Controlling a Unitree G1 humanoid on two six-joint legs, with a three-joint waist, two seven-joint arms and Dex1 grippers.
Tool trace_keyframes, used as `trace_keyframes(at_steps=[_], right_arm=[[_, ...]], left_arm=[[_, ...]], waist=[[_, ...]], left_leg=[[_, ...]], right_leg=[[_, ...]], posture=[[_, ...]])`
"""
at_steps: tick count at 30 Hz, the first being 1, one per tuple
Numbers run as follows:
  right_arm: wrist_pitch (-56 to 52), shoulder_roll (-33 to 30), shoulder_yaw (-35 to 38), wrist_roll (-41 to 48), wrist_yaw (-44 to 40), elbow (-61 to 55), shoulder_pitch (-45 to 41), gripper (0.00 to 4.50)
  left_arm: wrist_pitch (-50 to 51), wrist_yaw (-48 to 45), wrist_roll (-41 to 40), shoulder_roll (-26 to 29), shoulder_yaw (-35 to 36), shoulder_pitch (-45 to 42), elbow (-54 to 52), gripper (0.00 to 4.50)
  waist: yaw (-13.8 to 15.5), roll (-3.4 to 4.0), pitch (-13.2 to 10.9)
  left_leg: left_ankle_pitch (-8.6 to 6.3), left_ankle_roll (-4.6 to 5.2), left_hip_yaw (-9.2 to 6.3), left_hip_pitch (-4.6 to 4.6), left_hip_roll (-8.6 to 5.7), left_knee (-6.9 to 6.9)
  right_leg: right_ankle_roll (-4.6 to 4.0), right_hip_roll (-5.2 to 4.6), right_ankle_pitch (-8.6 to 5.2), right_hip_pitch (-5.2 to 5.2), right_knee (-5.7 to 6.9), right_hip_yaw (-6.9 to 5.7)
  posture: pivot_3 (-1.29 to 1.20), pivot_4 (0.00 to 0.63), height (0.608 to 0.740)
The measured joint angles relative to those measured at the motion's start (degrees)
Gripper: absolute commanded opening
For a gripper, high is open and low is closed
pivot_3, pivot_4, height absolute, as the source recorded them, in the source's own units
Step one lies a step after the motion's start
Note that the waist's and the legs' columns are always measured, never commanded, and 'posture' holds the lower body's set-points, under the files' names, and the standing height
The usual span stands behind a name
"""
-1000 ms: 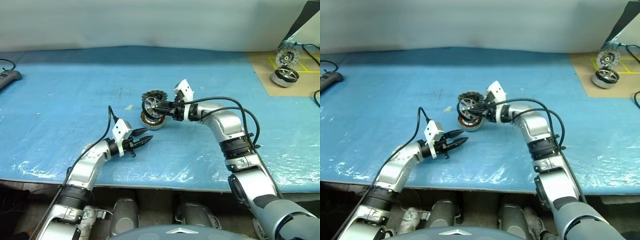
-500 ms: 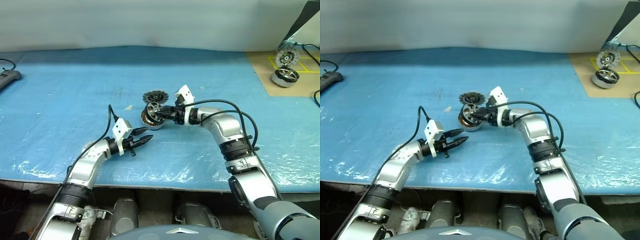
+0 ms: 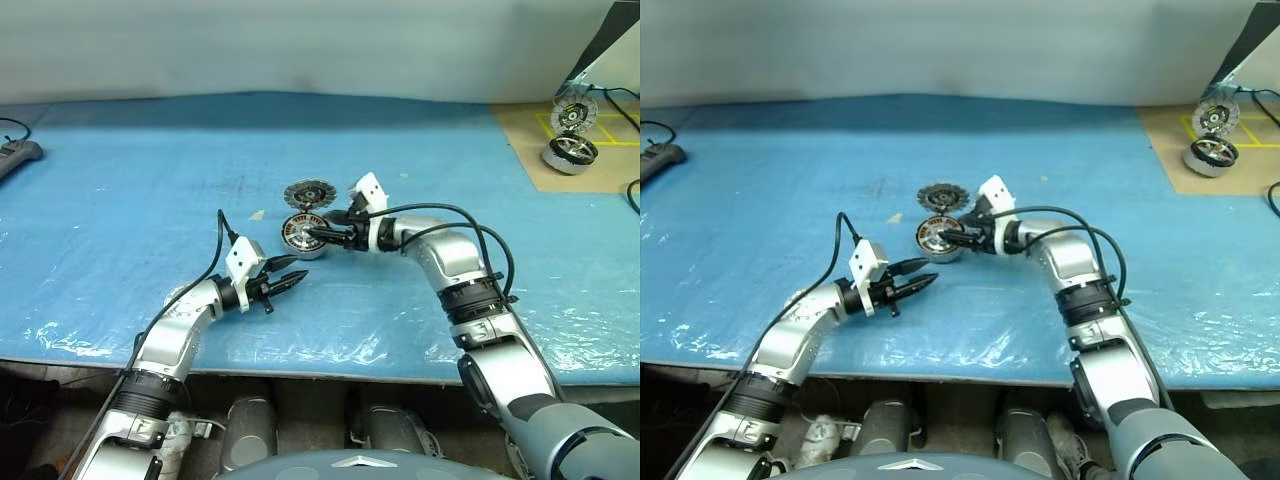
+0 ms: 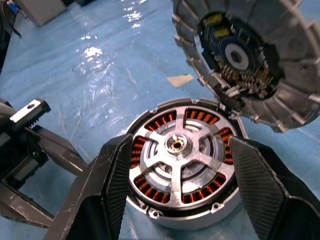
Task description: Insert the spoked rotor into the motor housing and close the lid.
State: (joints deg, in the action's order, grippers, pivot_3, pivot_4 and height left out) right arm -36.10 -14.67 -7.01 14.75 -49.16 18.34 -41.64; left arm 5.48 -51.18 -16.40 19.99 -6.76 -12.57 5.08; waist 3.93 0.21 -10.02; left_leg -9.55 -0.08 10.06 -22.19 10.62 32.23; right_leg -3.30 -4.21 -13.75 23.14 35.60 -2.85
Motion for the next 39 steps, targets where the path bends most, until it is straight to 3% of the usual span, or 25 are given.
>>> trace_keyframes(at_steps=[2, 5, 12, 13, 21, 29, 35, 39], right_arm=[[-0.17, 0.01, 0.88, 1.26, -0.21, -1.07, -0.24, 3.30], [-0.13, 0.65, 2.03, 2.61, -0.36, -1.90, -0.37, 2.66], [2.25, 3.03, 0.07, 2.00, 1.51, -2.53, 0.19, 0.14], [3.15, 3.53, -0.87, 1.07, 2.12, -2.41, 0.40, 0.04], [9.36, 6.55, -4.92, -6.30, 8.60, 5.85, -0.21, 0.04], [11.99, 5.33, -5.57, -7.87, 7.11, 6.84, -0.41, 0.04], [6.26, 3.66, -2.93, -2.66, 3.19, -2.24, 4.69, 0.04], [-1.41, -1.90, 1.94, 3.85, 1.36, -14.99, 9.45, 0.04]], left_arm=[[-0.05, -0.02, 0.00, 0.01, 0.00, -0.01, 0.08, 1.79], [-0.53, -0.05, 0.01, 0.02, 0.04, -0.23, 1.11, 1.79], [-0.67, -0.01, -0.04, 0.01, 0.09, -0.44, 1.48, 1.79], [-0.68, -0.01, -0.04, 0.01, 0.10, -0.42, 1.47, 1.79], [-3.07, -0.05, -0.02, -0.06, 0.50, -0.30, 4.03, 1.79], [-9.32, -1.52, 0.00, -0.32, 1.88, -1.18, 12.30, 1.79], [-4.81, -0.75, -2.82, 0.05, 5.40, -8.02, 12.17, 1.79], [-2.86, -0.21, -4.66, -0.08, 7.94, -15.07, 14.85, 1.79]], waist=[[0.01, 0.00, 0.00], [-0.02, 0.00, 0.00], [-0.03, 0.00, 0.00], [-0.04, 0.00, 0.00], [-0.07, 0.00, 0.00], [0.00, 0.00, 0.00], [0.26, -0.02, -0.02], [0.60, -0.04, -0.02]], left_leg=[[0.00, 0.00, 0.00, 0.00, 0.00, 0.00], [0.00, 0.00, 0.00, 0.00, 0.00, -0.01], [0.00, -0.01, 0.00, 0.00, 0.00, -0.01], [0.01, -0.01, 0.00, 0.00, 0.00, -0.02], [0.01, -0.03, 0.00, -0.04, -0.01, -0.02], [0.00, -0.02, 0.00, 0.01, 0.00, -0.03], [0.00, -0.01, -0.01, -0.05, -0.01, 0.01], [0.01, 0.00, -0.01, -0.05, -0.02, -0.01]], right_leg=[[0.00, 0.00, 0.00, 0.00, 0.00, 0.00], [0.00, 0.00, 0.00, 0.00, 0.00, 0.00], [0.00, 0.00, 0.00, 0.00, -0.01, 0.00], [0.00, 0.00, 0.00, 0.01, -0.01, 0.00], [0.00, 0.00, 0.00, 0.03, -0.03, 0.00], [0.00, 0.00, 0.00, 0.00, -0.01, 0.00], [0.00, -0.01, 0.00, 0.01, 0.00, -0.01], [0.01, -0.01, 0.00, 0.00, -0.03, -0.02]], posture=[[0.00, 0.150, 0.740], [0.00, 0.150, 0.740], [0.00, 0.150, 0.740], [0.00, 0.150, 0.740], [0.00, 0.150, 0.740], [0.00, 0.150, 0.740], [0.00, 0.150, 0.740], [0.00, 0.150, 0.740]])
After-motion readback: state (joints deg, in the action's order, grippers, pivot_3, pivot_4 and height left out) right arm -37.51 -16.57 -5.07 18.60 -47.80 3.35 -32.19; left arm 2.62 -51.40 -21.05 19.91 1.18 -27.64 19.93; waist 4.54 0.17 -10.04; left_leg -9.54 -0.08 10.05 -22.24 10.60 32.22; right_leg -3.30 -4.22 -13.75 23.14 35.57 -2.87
